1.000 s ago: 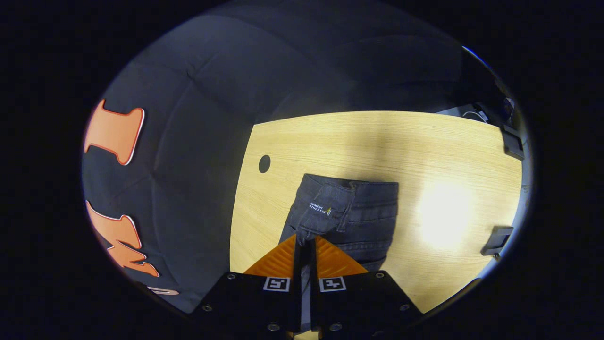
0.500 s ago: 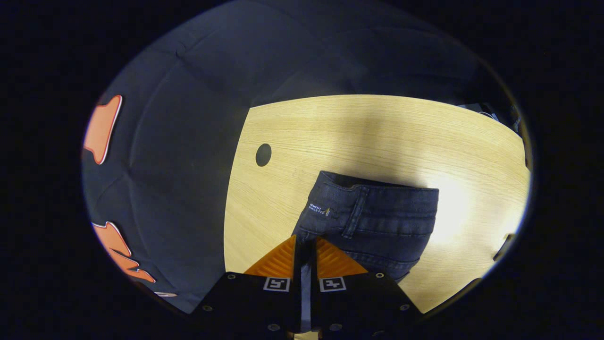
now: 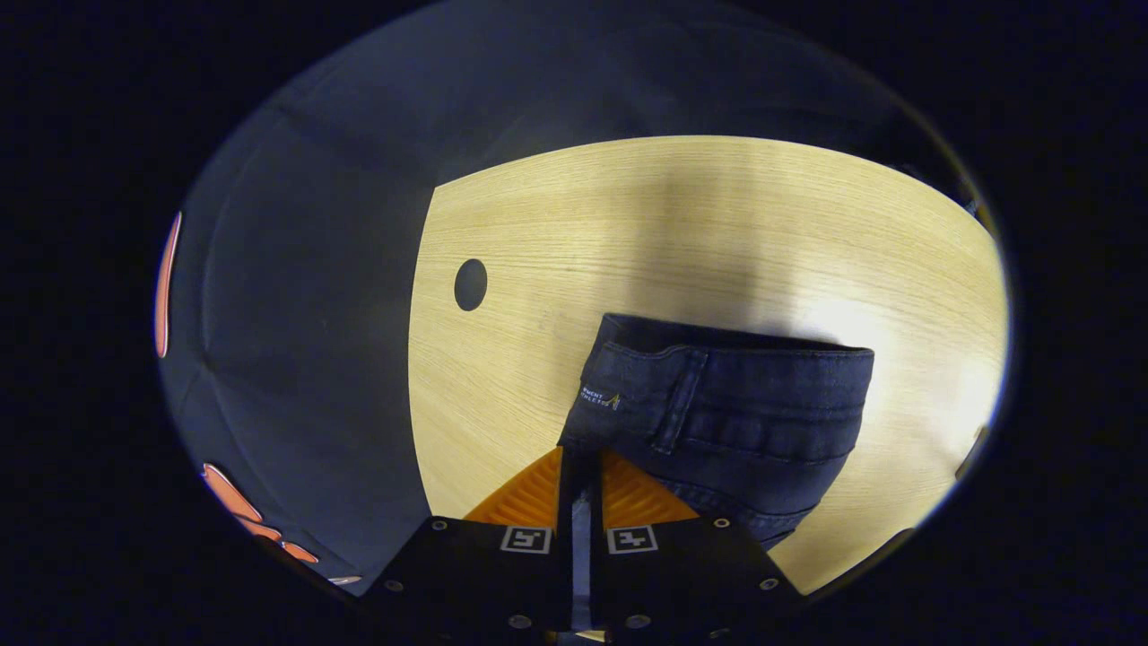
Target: Grasp the waist and the cuffs of the jeans and fold them to make the two legs overlap; first hold the waist and fold one-third of the jeans toward the cuffs, then hold the cuffs and fold the remaining one-third in the same direction to finish folding.
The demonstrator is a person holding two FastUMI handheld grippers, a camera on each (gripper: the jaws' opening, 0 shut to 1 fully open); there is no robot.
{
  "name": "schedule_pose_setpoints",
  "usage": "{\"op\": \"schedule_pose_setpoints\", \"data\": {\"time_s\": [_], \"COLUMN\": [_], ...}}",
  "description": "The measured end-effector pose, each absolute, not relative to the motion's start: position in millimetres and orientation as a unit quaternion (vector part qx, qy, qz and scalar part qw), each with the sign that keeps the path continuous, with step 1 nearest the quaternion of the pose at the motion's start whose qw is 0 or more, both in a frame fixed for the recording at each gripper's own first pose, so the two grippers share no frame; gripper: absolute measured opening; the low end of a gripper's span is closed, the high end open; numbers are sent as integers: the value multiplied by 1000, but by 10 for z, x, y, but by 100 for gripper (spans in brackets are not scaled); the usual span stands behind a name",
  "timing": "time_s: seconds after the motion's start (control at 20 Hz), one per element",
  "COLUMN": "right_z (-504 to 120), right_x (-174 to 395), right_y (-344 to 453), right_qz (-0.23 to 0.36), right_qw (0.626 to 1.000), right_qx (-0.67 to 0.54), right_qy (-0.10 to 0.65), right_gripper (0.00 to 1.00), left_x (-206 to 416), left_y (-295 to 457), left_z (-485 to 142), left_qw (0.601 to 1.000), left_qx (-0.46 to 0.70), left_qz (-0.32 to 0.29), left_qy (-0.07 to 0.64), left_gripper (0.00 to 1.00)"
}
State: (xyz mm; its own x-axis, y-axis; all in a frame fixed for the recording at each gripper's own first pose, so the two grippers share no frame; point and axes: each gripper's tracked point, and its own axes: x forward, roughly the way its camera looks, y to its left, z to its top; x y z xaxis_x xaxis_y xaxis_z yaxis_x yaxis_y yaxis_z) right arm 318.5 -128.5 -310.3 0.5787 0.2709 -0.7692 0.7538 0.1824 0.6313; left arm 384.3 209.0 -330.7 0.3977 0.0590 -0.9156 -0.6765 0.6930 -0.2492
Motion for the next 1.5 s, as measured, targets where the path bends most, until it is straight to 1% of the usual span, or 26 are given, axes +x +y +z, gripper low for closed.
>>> {"op": "schedule_pose_setpoints", "data": {"time_s": [0.05, 0.1, 0.15, 0.2, 0.25, 0.3, 0.35, 0.4, 0.45, 0.5, 0.55, 0.6, 0.65, 0.7, 0.75, 0.85, 1.0, 1.05, 1.1, 1.3, 1.5], "right_z": [-3097, -3087, -3070, -3046, -3023, -2978, -2860, -2787, -2695, -2617, -2573, -2553, -2535, -2556, -2603, -2778, -2972, -3039, -3114, -3321, -3541], "right_x": [3180, 3176, 3188, 3169, 3149, 3128, 3162, 3200, 3232, 3220, 3167, 3096, 3026, 2927, 2827, 2603, 2422, 2406, 2359, 2232, 2212], "right_y": [-1280, -1278, -1274, -1271, -1279, -1271, -1265, -1274, -1281, -1310, -1367, -1439, -1488, -1523, -1562, -1657, -1692, -1648, -1616, -1628, -1597], "right_qz": [-185, -183, -178, -172, -169, -163, -146, -132, -126, -123, -125, -127, -131, -137, -142, -153, -164, -165, -167, -173, -176], "right_qw": [646, 648, 651, 657, 664, 670, 681, 689, 698, 709, 721, 733, 745, 754, 763, 781, 784, 782, 778, 772, 765], "right_qx": [610, 609, 608, 604, 597, 592, 594, 596, 597, 589, 576, 560, 544, 527, 507, 459, 433, 435, 439, 434, 429], "right_qy": [419, 420, 418, 417, 418, 418, 403, 390, 376, 368, 365, 364, 364, 368, 375, 396, 412, 415, 418, 430, 447], "right_gripper": [8, 8, 8, 8, 8, 4, 8, 22, 36, 39, 44, 52, 75, 80, 89, 96, 98, 98, 98, 98, 98], "left_x": [3866, 3867, 3892, 3924, 3952, 3957, 3952, 3985, 4008, 4029, 4029, 4021, 3996, 3947, 3904, 3800, 3696, 3670, 3639, 3543, 3511], "left_y": [2107, 2111, 2096, 2060, 2023, 1970, 1897, 1838, 1780, 1713, 1658, 1600, 1547, 1475, 1418, 1296, 1072, 1032, 1000, 846, 710], "left_z": [-3306, -3251, -3223, -3161, -3113, -3053, -2988, -2911, -2828, -2730, -2662, -2577, -2511, -2445, -2394, -2316, -2156, -2105, -2010, -1537, -1012], "left_qw": [781, 785, 789, 794, 797, 801, 806, 813, 821, 829, 838, 845, 851, 857, 863, 876, 896, 904, 914, 946, 975], "left_qx": [-310, -312, -314, -319, -319, -320, -320, -319, -313, -306, -297, -288, -277, -262, -242, -204, -185, -184, -176, -134, -76], "left_qz": [234, 227, 220, 211, 205, 196, 187, 174, 164, 153, 144, 133, 125, 119, 113, 97, 70, 62, 58, 55, 60], "left_qy": [490, 485, 479, 473, 470, 467, 462, 455, 449, 442, 435, 430, 428, 428, 429, 426, 398, 381, 362, 290, 201], "left_gripper": [46, 39, 40, 61, 58, 59, 59, 78, 75, 80, 92, 98, 93, 95, 95, 95, 95, 100, 95, 95, 95]}}
